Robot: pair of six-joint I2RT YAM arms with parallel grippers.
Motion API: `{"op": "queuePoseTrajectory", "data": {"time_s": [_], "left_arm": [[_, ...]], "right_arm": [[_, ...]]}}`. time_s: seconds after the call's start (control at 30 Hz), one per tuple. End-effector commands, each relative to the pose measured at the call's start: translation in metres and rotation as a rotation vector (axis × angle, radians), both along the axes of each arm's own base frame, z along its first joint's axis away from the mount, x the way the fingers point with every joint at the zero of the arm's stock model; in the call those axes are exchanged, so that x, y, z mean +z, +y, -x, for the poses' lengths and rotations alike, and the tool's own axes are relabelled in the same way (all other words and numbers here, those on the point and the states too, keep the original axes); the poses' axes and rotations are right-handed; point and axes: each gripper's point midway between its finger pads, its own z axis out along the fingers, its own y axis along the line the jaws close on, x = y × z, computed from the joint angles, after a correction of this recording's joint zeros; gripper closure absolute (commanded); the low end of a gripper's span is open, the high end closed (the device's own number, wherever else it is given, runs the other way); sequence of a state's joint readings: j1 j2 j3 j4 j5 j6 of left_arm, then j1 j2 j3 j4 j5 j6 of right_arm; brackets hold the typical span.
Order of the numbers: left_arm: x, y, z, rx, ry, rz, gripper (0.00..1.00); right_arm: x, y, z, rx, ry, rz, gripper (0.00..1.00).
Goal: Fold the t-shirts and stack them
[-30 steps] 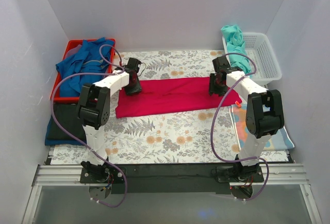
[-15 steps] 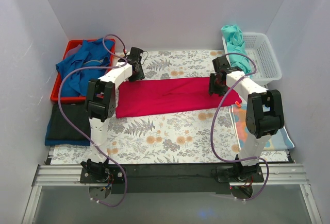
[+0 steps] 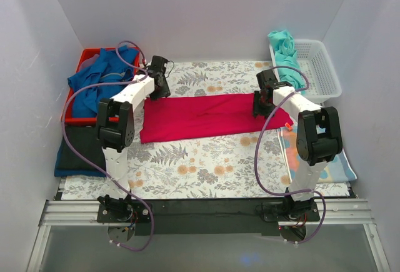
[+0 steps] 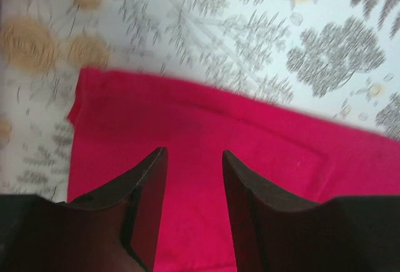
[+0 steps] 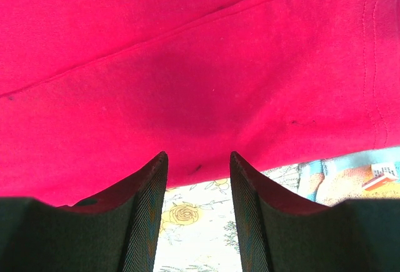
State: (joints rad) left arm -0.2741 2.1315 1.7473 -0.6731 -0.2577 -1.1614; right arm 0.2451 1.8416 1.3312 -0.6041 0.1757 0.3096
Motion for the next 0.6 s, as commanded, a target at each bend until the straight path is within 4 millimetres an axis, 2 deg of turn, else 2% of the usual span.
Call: {"op": "queuePoseTrajectory", "data": {"time_s": [0.0, 0.1, 0.17, 0.2, 0.27, 0.3, 0.4, 0.43, 0.47, 0.5, 0.57], "left_arm": [[0.006, 0.011, 0.053, 0.065, 0.098, 0.018, 0.61], [0.002, 0.005, 0.068, 0.063, 0.102, 0.079, 0.6], [-0.007, 0.003, 0.074, 0.073, 0.131, 0.095, 0.6], [-0.017, 0.004, 0.078, 0.082, 0.166, 0.089, 0.6], [-0.022, 0.003, 0.075, 0.098, 0.184, 0.09, 0.6], [-0.033, 0.004, 0.078, 0.103, 0.215, 0.081, 0.6], [-0.042, 0.008, 0.073, 0.131, 0.243, 0.064, 0.6], [-0.055, 0.011, 0.073, 0.144, 0.277, 0.052, 0.6], [-0.049, 0.015, 0.06, 0.168, 0.256, 0.058, 0.6], [-0.054, 0.021, 0.06, 0.186, 0.278, 0.043, 0.6], [-0.056, 0.034, 0.04, 0.223, 0.272, 0.045, 0.6]], "right_arm": [[0.007, 0.005, -0.008, 0.007, -0.027, -0.016, 0.5], [0.005, 0.006, -0.007, 0.007, -0.024, -0.024, 0.5], [0.004, 0.006, -0.006, 0.007, -0.021, -0.023, 0.5], [0.003, 0.006, -0.006, 0.008, -0.019, -0.021, 0.5], [0.005, 0.007, -0.008, 0.011, -0.024, -0.026, 0.5], [0.005, 0.007, -0.009, 0.011, -0.024, -0.025, 0.5], [0.005, 0.008, -0.01, 0.018, -0.027, -0.027, 0.5], [0.006, 0.008, -0.011, 0.021, -0.03, -0.026, 0.5], [0.006, 0.008, -0.012, 0.023, -0.03, -0.022, 0.5], [0.007, 0.007, -0.013, 0.025, -0.034, -0.02, 0.5], [0.011, 0.007, -0.016, 0.029, -0.046, -0.017, 0.5]]}}
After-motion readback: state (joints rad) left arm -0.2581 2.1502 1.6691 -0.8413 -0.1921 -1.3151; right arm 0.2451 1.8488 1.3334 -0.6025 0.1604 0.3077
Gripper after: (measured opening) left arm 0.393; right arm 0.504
